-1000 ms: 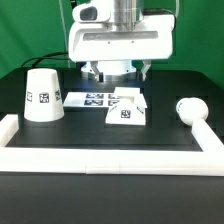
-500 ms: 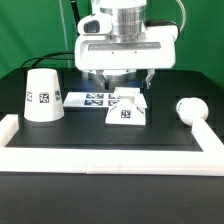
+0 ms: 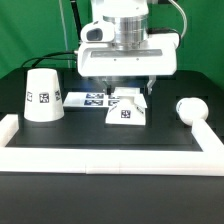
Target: Assemble lamp
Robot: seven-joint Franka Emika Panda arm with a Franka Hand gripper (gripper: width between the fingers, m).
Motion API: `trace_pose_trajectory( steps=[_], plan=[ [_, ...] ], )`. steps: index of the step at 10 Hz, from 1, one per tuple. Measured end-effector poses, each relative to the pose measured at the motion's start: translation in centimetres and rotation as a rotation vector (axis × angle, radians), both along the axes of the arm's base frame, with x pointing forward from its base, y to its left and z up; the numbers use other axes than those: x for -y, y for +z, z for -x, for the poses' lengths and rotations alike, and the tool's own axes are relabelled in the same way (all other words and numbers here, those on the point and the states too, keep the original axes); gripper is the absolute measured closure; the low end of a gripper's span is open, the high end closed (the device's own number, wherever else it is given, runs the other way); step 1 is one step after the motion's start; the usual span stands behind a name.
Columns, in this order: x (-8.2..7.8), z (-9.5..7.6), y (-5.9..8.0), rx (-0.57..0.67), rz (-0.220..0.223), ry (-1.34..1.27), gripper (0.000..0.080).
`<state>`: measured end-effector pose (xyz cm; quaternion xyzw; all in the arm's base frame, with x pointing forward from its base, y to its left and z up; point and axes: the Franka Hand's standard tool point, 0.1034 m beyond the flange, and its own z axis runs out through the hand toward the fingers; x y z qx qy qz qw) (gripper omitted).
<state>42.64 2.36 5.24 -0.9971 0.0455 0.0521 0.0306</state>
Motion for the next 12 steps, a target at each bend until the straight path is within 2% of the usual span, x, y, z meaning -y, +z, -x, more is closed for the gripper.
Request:
trace_pose_trajectory(
  steps=[1, 3, 10, 12],
  plan=[
    [0.0, 0.1, -0.1, -0.001, 0.0, 0.005, 0.01],
    [0.0, 0.1, -0.1, -0.002, 0.0, 0.006, 0.0266],
    [0.0, 0.0, -0.1, -0.002, -0.002, 0.014, 0.0265],
    [-0.4, -3.0, 0.0, 0.026, -0.008, 0.042, 0.0265]
  ],
)
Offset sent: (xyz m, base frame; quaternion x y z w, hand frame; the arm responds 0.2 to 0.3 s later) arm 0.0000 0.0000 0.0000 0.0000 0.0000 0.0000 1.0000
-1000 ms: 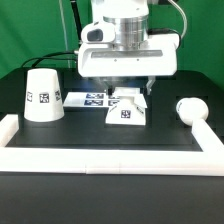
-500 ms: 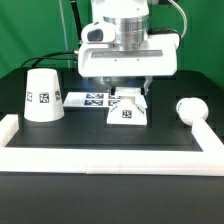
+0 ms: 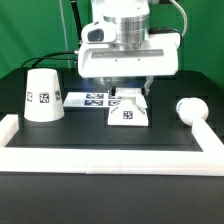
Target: Assemble lamp
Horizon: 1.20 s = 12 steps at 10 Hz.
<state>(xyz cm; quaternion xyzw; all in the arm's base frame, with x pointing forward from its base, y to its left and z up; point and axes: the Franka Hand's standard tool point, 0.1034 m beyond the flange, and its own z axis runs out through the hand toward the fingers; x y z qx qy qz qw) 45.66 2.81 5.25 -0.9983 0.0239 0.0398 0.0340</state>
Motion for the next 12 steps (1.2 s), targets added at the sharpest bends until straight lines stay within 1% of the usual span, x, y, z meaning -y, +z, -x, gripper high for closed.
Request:
trace_pose_trajectory(
  steps=[1, 3, 4, 8, 10, 12],
  plan=[
    [-0.4, -1.5, 0.0, 0.014, -0.002, 0.006, 0.0265],
    [-1.2, -4.0, 0.0, 0.04, -0.006, 0.017, 0.0264],
    [-1.8, -5.6, 0.0, 0.058, -0.01, 0.024, 0.0263],
    [-4.0, -10.1, 0.1, 0.108, -0.019, 0.05, 0.0263],
    [-5.3, -11.6, 0.1, 0.126, -0.023, 0.049, 0.0263],
    [-6.4, -12.7, 0.1, 0.141, -0.027, 0.065, 0.0263]
  ],
)
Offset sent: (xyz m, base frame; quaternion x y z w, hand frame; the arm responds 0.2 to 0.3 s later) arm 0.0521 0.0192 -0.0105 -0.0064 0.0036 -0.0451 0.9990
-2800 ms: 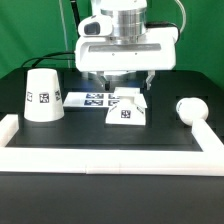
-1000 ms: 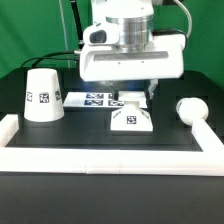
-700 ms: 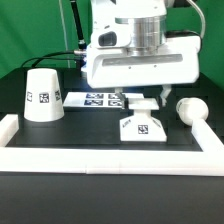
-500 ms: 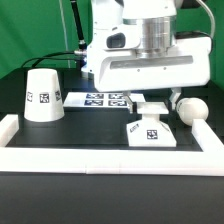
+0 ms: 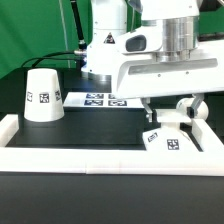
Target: Assemble lamp
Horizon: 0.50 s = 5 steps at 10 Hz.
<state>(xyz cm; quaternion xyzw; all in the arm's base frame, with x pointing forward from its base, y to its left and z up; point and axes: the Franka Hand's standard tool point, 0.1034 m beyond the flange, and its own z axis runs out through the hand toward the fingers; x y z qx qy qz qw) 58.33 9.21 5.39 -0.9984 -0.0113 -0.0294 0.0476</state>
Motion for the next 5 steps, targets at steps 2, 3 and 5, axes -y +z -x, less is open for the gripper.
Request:
trace_pose_trajectory(
  steps=[2, 3, 5],
  plan=[
    [-0.9, -1.0, 0.0, 0.018, 0.002, -0.007, 0.0263],
    [-0.9, -1.5, 0.0, 0.024, 0.003, -0.008, 0.0263],
    [-0.9, -2.2, 0.1, 0.033, 0.002, -0.011, 0.0263]
  ],
)
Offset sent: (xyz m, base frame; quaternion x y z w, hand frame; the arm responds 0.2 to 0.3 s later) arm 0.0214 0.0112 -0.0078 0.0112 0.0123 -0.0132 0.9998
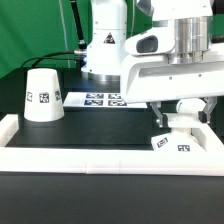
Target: Assemble lamp
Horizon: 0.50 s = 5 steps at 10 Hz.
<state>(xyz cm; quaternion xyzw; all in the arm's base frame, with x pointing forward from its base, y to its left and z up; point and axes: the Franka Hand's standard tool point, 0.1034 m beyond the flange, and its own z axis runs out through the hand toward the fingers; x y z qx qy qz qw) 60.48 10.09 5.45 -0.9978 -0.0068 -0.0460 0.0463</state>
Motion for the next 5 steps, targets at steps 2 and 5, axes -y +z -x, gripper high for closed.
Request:
trace_pose_trajectory(
  steps=[2, 5],
  plan=[
    [0.05, -0.21, 0.02, 0.003, 0.0, -0.001, 0.0263],
    [0.03, -0.2, 0.0, 0.002, 0.0, -0.001, 0.0127]
  ],
)
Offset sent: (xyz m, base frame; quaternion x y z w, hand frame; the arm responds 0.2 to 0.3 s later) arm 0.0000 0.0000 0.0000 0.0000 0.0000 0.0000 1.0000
